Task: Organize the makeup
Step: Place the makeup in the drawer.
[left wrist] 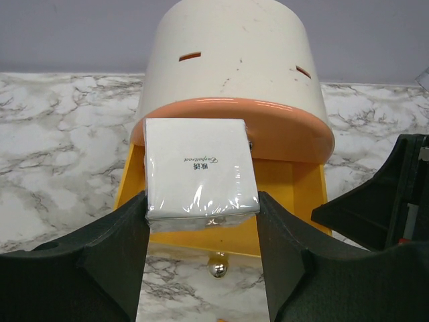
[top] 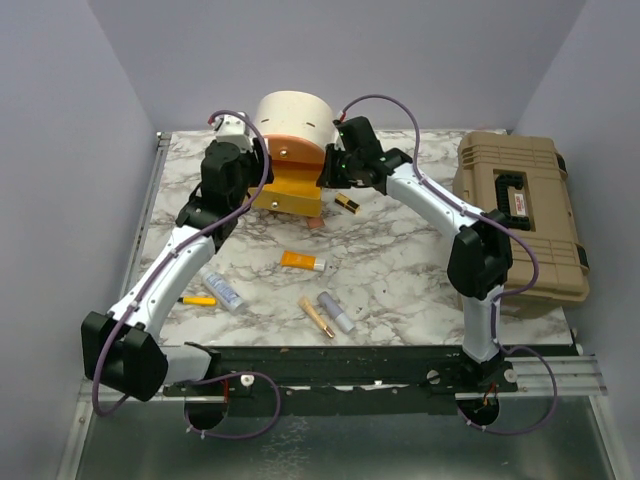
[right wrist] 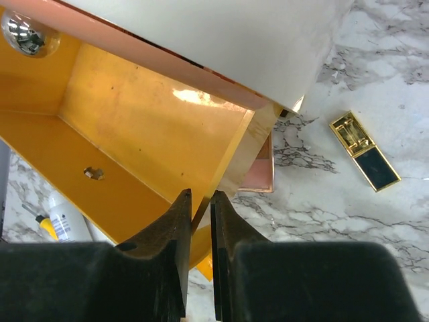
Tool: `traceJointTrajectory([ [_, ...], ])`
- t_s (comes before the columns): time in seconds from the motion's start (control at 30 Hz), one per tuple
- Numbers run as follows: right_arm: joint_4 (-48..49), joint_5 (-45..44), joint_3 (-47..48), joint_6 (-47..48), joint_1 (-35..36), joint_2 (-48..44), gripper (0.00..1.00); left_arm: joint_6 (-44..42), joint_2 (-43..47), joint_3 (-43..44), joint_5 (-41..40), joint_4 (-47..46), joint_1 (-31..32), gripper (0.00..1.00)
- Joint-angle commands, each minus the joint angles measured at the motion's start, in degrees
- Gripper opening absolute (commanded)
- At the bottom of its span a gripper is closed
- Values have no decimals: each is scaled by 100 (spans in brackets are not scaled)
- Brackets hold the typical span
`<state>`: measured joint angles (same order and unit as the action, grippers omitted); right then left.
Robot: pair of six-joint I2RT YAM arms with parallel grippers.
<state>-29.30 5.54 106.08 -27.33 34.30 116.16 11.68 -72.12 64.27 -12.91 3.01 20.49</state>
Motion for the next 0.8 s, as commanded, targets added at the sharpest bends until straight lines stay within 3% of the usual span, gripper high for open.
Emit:
traceJointTrajectory([
  [0.0, -220, 43, -8, 320, 13, -126, 15, -197, -274, 383, 496, -84, -59, 30],
  [0.5, 319, 539, -440, 611, 6, -460, 6, -607, -761, 415, 1455, 230, -372, 29],
  [0.67, -90, -503, -99, 943, -15, -362, 6, -832, -749, 117, 1766, 256, -498, 27],
  [0.77, -307, -616, 147, 1008, -88, -273, 5, -1003, -751, 81, 2012, 270, -568, 27],
])
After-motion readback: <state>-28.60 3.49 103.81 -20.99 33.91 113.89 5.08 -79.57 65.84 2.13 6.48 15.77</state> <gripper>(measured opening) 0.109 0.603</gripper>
